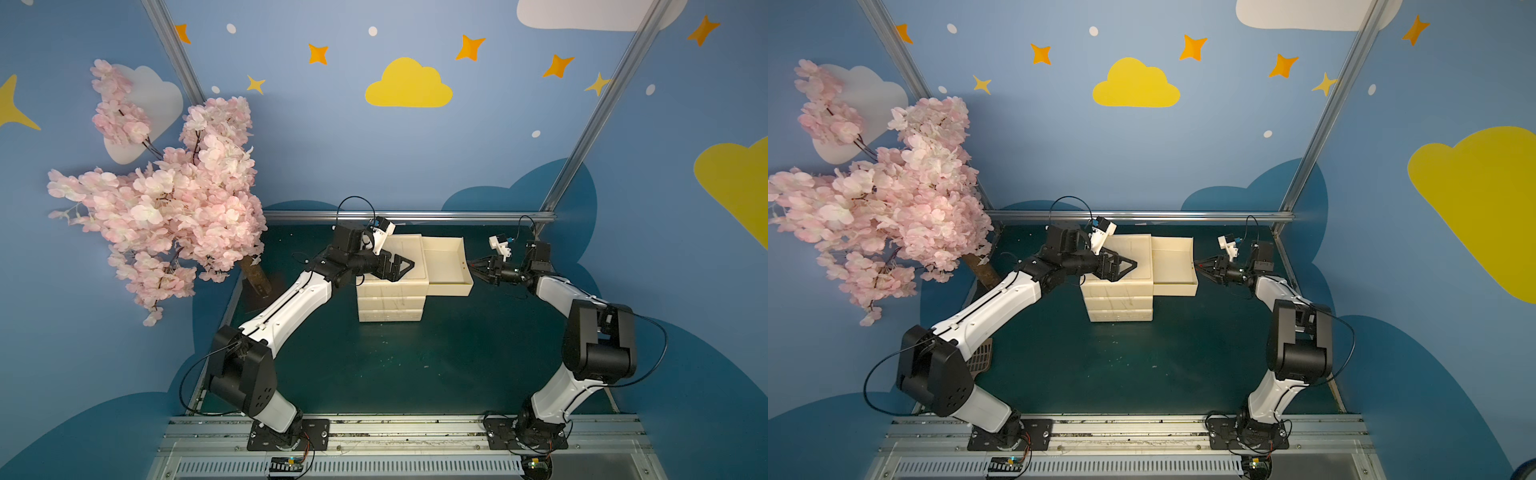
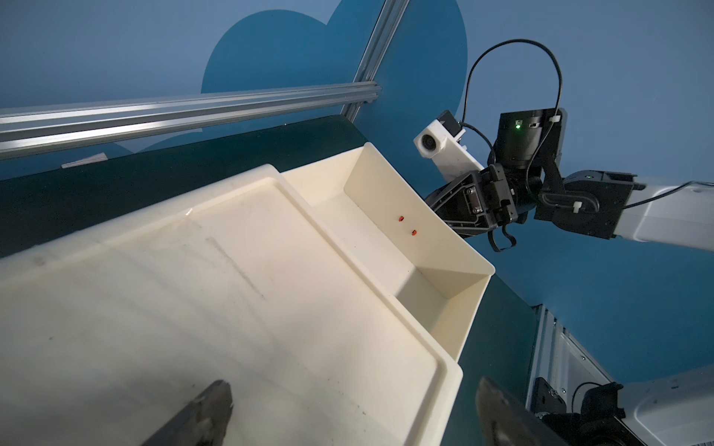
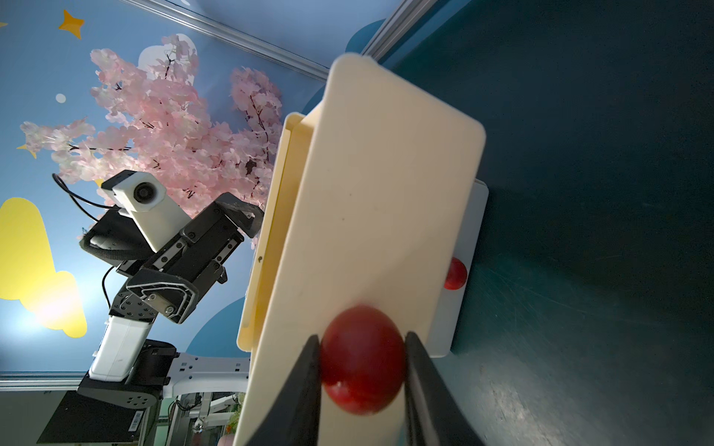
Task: Take the sponge out of the drawer
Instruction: Open the drawer in the storage box.
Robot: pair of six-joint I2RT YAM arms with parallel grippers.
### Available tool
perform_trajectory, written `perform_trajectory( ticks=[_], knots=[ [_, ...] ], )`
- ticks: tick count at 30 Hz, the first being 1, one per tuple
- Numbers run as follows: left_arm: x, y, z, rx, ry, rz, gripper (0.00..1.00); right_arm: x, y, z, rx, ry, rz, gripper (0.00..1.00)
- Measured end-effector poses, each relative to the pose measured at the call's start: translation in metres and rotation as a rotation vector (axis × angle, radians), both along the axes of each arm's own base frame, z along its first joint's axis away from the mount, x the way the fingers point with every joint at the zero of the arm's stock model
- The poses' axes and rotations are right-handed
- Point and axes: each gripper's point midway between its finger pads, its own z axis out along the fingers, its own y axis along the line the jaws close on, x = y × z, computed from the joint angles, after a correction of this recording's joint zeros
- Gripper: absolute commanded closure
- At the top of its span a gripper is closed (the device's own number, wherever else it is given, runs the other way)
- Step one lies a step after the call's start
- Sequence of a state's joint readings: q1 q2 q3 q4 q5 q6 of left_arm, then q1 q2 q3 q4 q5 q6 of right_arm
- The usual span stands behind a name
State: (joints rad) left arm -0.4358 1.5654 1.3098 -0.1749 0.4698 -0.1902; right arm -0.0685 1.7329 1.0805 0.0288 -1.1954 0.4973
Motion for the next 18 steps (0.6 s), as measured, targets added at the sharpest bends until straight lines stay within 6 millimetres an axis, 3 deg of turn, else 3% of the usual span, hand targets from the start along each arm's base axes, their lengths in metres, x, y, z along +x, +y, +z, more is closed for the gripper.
perform_trajectory(
  ticks=[10, 14, 16, 18],
  knots=[
    [0.001, 0.002, -0.001, 0.003, -0.004, 0.01, 0.01, 0.003, -0.02, -0.004, -0.005, 0.007, -0.045, 0.88],
    [0.002, 0.002, -0.001, 0.004, -0.005, 0.011, 0.01, 0.004, -0.02, -0.005, -0.006, 0.01, -0.046, 0.8],
    [0.002, 0.002, -0.001, 0.004, -0.005, 0.012, 0.01, 0.004, -0.02, -0.006, -0.009, 0.011, -0.048, 0.69],
    [0.002, 0.003, -0.001, 0.004, -0.005, 0.012, 0.01, 0.004, -0.02, -0.007, -0.015, 0.015, -0.051, 0.64]
  ],
)
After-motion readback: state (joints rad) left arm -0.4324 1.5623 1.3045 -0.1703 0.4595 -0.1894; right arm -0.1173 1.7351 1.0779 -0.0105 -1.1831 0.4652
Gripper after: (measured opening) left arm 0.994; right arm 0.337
